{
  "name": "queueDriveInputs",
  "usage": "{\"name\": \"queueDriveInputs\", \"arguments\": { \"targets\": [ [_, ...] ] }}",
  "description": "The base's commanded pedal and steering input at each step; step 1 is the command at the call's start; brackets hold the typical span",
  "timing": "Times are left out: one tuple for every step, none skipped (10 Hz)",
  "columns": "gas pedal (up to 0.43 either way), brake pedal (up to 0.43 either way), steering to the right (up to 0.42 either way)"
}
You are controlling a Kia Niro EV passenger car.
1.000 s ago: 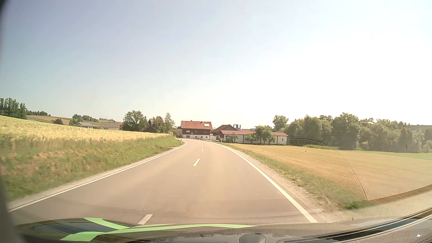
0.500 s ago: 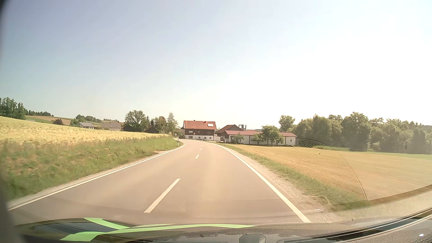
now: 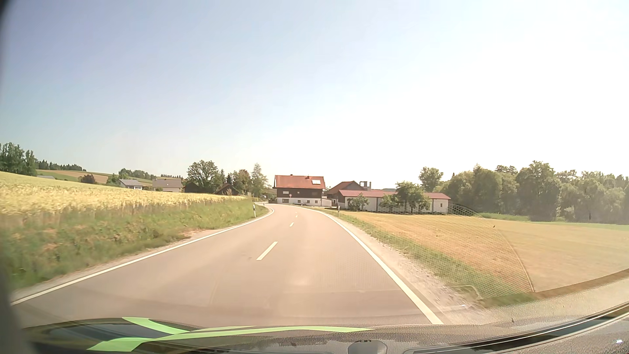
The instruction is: Follow the waypoints while adhering to traffic rules and regulations
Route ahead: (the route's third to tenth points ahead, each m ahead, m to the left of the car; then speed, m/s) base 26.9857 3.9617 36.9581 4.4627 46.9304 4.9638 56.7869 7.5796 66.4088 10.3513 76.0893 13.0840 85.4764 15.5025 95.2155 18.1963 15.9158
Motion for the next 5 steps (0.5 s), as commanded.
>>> {"name": "queueDriveInputs", "arguments": {
  "targets": [
    [0.157,0.000,-0.021],
    [0.157,0.000,-0.021],
    [0.157,0.000,-0.021],
    [0.157,0.000,-0.022],
    [0.157,0.000,-0.021]
  ]
}}
